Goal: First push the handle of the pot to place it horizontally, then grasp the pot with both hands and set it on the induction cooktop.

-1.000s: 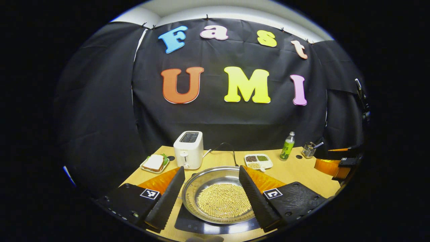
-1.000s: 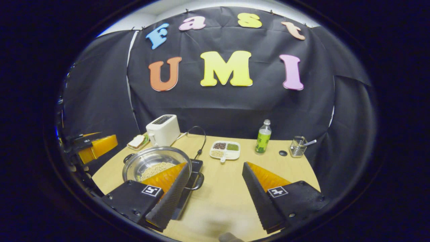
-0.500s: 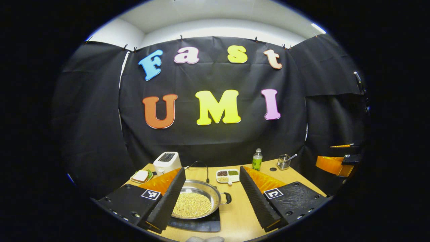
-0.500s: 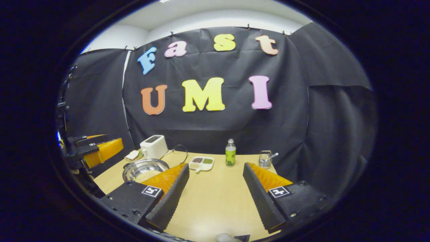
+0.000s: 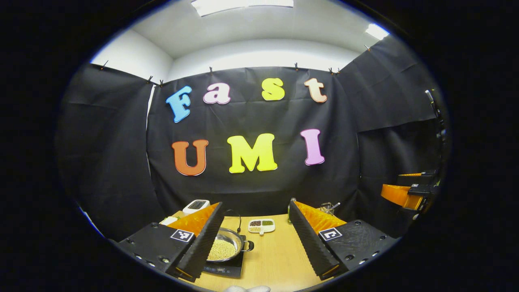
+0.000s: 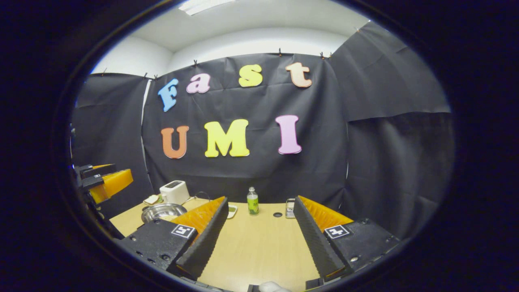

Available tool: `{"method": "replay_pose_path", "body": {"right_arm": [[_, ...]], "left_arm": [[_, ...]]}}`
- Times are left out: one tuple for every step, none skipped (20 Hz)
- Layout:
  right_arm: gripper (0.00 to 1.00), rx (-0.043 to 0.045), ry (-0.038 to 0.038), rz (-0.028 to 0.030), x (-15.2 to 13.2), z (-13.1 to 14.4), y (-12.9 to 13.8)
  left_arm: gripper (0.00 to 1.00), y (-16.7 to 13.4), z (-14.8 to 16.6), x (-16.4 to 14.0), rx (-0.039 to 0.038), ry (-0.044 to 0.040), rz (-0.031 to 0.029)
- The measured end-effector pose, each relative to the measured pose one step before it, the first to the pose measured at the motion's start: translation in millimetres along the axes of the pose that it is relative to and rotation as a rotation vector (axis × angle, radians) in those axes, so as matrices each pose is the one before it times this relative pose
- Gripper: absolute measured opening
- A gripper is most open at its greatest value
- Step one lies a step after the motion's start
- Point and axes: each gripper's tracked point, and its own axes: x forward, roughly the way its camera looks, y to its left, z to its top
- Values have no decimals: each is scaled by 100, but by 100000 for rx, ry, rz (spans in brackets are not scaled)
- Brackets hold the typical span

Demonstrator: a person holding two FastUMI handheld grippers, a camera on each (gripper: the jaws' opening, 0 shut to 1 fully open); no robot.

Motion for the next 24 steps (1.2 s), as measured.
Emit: {"method": "replay_pose_path", "body": {"right_arm": [[100, 463, -1517, -58, -345, 423, -251], [100, -275, -1195, -418, -150, 558, -482], [100, -360, -1229, -324, -338, 350, -368], [100, 182, -866, 80, -238, 524, -63], [100, 150, -1250, -73, -452, 574, -48], [100, 95, -998, -77, -317, 403, -216], [100, -10, -1329, -291, -323, 453, -191], [100, 101, -835, -417, -226, 493, -314], [100, 100, -210, -160, -153, 237, -91], [100, 368, 90, 80, -198, 82, -44], [100, 413, 147, 335, -265, 54, 66], [100, 225, 159, 170, -137, 131, -56], [100, -57, 360, -226, -177, -31, -146], [100, -13, 345, 279, -48, -89, 0], [100, 52, 220, 182, -113, 10, 66], [100, -53, 771, 99, -119, -81, 40], [100, 53, 506, 295, -93, -179, 92], [100, -165, 358, 231, -8, -26, 86], [100, -120, 242, -29, -107, 56, 46], [100, -39, 246, -251, 24, 10, 52], [100, -1, 69, 71, -97, 77, 105], [100, 48, -362, 196, -1, 209, 234], [100, -276, -62, -20, 23, 181, 197], [100, 81, 160, -541, 141, 29, -14]], "left_arm": [[96, -225, 561, -361, 356, -1056, 96], [96, -142, 470, -354, 490, -775, 575], [96, -139, 378, -353, -170, -717, 119], [96, -395, 217, -324, -875, -316, -260], [96, -215, 225, -402, -713, 2, -29], [96, -43, 240, -312, -434, -3, 342], [96, 197, 55, -405, -85, -287, 424], [96, 147, 209, -217, 35, -418, 536], [96, 66, 51, -338, 119, 33, 278], [96, 134, 82, -98, 262, -55, 317], [96, 352, 178, -289, 259, -243, 730], [96, 264, 70, -231, 38, 104, 887], [96, 411, -131, -182, 6, 69, 929], [96, 173, -201, -131, -274, 481, 545], [96, 176, -110, -157, -78, 40, 531], [96, 114, 13, -59, 254, -149, 298], [96, 312, -40, -87, 516, 169, 434], [96, 187, -72, -67, 543, -135, 241], [96, 97, 3, 34, 96, -10, 115], [96, -5, -83, 85, -299, 597, -264], [96, 108, -130, -144, -319, 140, -383], [96, 212, 239, 121, -206, -424, 57], [96, 278, 193, 97, -79, -662, -72], [96, 241, 208, 289, -247, -907, -35]]}}
